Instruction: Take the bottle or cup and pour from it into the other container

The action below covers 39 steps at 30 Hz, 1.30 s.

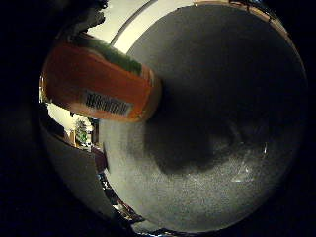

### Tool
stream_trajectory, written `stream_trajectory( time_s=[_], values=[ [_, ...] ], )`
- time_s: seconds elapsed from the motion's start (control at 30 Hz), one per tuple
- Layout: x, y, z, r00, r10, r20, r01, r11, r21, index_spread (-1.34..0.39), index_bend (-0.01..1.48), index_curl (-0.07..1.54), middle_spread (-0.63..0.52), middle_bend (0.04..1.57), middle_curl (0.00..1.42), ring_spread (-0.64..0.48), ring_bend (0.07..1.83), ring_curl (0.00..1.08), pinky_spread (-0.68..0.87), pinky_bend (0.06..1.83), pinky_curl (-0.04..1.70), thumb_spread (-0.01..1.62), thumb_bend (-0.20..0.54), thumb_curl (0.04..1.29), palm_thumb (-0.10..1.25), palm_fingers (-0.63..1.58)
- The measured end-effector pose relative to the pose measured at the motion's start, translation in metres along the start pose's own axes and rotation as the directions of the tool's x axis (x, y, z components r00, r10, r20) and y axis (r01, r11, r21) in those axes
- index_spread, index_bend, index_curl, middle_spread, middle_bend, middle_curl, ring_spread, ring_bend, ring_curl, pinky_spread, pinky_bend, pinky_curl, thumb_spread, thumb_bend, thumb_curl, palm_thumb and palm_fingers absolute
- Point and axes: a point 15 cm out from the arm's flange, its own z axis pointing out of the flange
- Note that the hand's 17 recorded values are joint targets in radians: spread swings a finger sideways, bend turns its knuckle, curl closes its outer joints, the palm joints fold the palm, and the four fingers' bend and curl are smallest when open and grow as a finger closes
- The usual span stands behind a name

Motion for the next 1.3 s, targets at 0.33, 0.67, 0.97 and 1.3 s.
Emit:
stream_trajectory(
  time_s=[0.33,0.67,0.97,1.3],
  values=[
    [-0.021,0.002,0.011,1.0,-0.021,0.023,0.022,0.999,-0.049,-0.19,1.03,0.74,-0.11,1.22,0.69,-0.18,1.32,0.56,-0.24,1.46,0.38,0.82,-0.012,0.58,1.08,1.23],
    [-0.064,0.017,0.017,0.995,-0.095,0.027,0.098,0.977,-0.19,-0.18,1.17,0.78,-0.11,1.34,0.74,-0.2,1.38,0.66,-0.19,1.54,0.52,0.68,-0.013,0.74,1.16,1.12],
    [-0.148,0.024,0.023,0.948,-0.303,-0.091,0.249,0.892,-0.376,-0.18,1.19,0.78,-0.11,1.34,0.75,-0.19,1.41,0.69,-0.19,1.48,0.6,0.54,-0.016,0.85,1.14,1.13],
    [-0.224,0.043,0.034,0.887,-0.426,-0.176,0.294,0.817,-0.495,-0.18,1.19,0.77,-0.12,1.33,0.75,-0.19,1.42,0.69,-0.2,1.42,0.68,0.47,-0.017,0.92,1.14,1.13]
  ],
)
